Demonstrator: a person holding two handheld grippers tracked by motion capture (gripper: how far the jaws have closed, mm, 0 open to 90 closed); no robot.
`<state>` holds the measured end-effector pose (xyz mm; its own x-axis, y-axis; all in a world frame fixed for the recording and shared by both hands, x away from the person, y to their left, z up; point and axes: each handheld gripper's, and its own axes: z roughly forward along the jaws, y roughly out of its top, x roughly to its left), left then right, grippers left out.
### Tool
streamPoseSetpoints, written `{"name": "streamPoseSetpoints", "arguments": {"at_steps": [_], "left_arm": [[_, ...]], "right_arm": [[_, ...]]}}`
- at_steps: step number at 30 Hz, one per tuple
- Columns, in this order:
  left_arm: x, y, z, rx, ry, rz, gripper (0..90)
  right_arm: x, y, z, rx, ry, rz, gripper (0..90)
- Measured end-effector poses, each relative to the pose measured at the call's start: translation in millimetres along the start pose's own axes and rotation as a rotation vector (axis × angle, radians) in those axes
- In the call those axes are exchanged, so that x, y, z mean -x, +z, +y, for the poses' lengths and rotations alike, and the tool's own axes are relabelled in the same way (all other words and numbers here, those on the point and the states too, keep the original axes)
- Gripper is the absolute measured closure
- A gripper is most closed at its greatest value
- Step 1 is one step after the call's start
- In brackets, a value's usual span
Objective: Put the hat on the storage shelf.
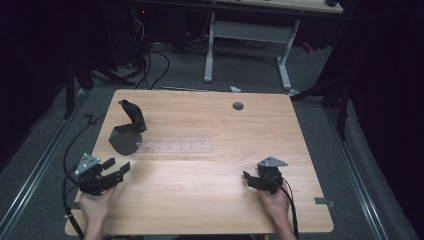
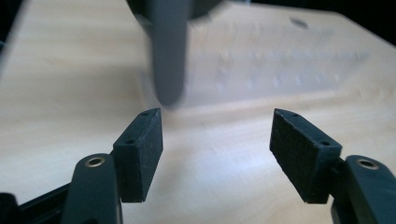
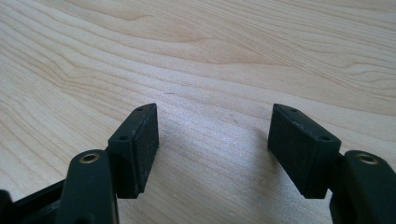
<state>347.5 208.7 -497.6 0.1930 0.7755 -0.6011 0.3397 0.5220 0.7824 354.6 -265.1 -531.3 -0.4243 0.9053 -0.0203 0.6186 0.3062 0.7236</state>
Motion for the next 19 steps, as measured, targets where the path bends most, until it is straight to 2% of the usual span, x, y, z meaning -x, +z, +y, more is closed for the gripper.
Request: {"name": "streamPoseSetpoints", "arguments": {"at_steps": [2, 6, 7, 8, 9, 11, 19], "left_arm": [[2.5, 2.4, -16.7, -0.045, 0.013, -0.001, 35.4], [9.7, 14.8, -46.4, -0.127, 0.117, 0.014, 35.1], [11.4, 18.4, -51.9, -0.143, 0.137, 0.020, 35.0], [11.4, 18.4, -51.9, -0.143, 0.137, 0.020, 34.6], [12.8, 25.4, -62.3, -0.164, 0.180, 0.037, 34.5], [14.8, 29.7, -68.7, -0.173, 0.238, 0.054, 32.5], [14.4, 32.7, -67.6, -0.175, 0.224, 0.062, 30.5]], "right_arm": [[0.0, 0.0, 0.0, 0.000, 0.000, 0.000, 34.0], [0.0, 0.0, 0.0, 0.000, 0.000, 0.000, 34.0], [0.0, 0.0, 0.0, 0.000, 0.000, 0.001, 34.0], [0.0, 0.0, 0.0, 0.000, 0.000, 0.000, 34.0], [0.0, 0.0, 0.0, 0.000, 0.000, 0.000, 34.0], [0.0, 0.0, 0.0, 0.000, 0.000, 0.001, 34.0], [-0.1, 0.0, 0.0, 0.000, 0.001, 0.001, 33.9]]}}
